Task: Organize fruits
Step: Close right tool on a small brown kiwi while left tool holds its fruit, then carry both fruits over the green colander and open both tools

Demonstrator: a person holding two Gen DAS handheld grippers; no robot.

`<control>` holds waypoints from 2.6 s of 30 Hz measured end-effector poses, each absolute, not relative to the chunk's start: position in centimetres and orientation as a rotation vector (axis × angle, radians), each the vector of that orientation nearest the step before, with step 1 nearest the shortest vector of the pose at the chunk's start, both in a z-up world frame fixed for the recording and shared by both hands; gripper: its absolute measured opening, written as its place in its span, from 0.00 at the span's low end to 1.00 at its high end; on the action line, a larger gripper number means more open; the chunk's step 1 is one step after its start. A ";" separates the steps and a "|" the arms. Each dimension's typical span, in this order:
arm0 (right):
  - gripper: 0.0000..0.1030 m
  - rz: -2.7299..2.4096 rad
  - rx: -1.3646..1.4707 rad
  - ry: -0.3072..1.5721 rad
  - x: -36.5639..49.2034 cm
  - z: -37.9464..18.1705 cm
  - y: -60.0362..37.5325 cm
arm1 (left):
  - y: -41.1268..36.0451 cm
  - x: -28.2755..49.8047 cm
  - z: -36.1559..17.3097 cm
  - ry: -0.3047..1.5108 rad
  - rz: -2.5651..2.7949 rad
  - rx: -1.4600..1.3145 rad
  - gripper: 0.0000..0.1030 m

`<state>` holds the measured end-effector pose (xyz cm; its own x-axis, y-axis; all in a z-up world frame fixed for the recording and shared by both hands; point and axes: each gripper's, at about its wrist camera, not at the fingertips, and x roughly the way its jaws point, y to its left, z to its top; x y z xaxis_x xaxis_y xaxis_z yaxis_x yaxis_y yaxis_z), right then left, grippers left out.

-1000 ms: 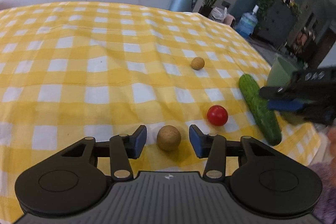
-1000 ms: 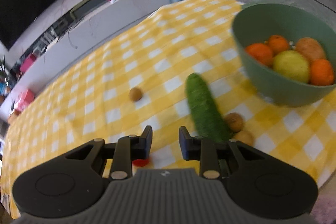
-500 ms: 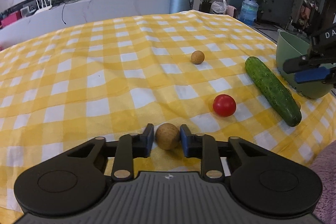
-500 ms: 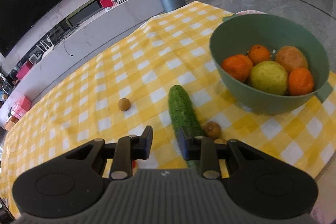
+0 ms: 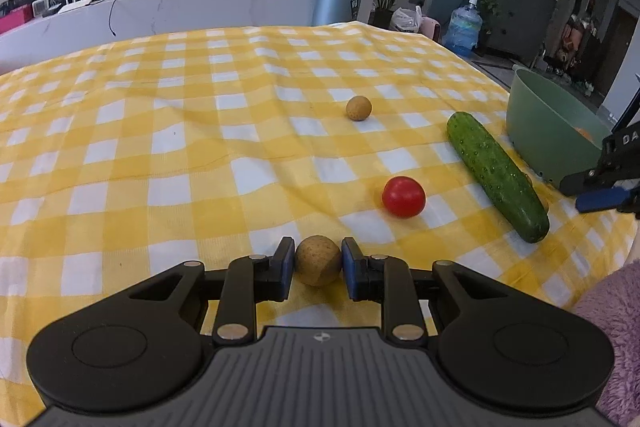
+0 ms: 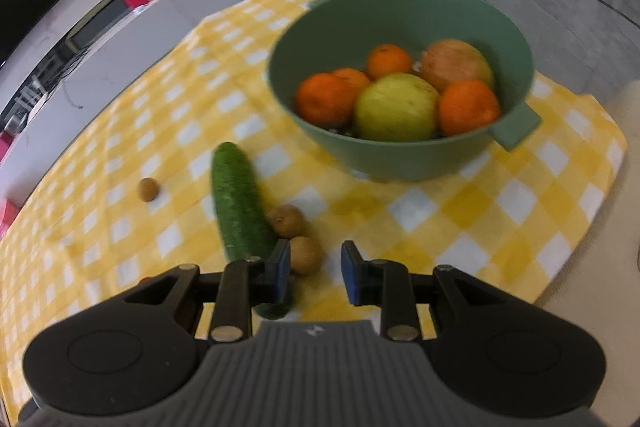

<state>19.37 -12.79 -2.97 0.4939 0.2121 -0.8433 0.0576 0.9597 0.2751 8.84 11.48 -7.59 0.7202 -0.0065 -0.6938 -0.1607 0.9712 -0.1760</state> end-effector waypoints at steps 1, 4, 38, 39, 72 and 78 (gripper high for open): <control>0.24 0.092 0.298 1.057 19.5 -3.2 -13.0 | 11.6 8.8 -7.6 0.764 0.085 -0.244 0.27; 0.24 0.076 0.336 1.068 20.1 -4.1 -13.0 | 12.2 8.9 -7.6 0.765 0.082 -0.288 0.27; 0.14 0.082 0.536 1.105 21.1 -5.3 -14.4 | 12.7 8.7 -7.5 0.770 0.065 -0.356 0.27; 0.19 0.088 0.520 1.119 21.3 -5.5 -14.0 | 12.7 8.8 -7.6 0.771 0.065 -0.355 0.27; 0.15 0.512 -0.078 1.142 16.3 -3.7 -1.5 | 14.2 8.8 -7.4 0.807 0.063 -0.437 0.28; 0.22 0.517 -0.259 1.070 15.2 -4.1 1.0 | 14.4 8.8 -7.5 0.809 0.063 -0.450 0.29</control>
<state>15.17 0.99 -4.09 0.3767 0.2764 -0.8841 -0.5213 0.8522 0.0443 8.81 14.41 -7.46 0.6938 -0.1145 -0.7110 -0.2240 0.9040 -0.3642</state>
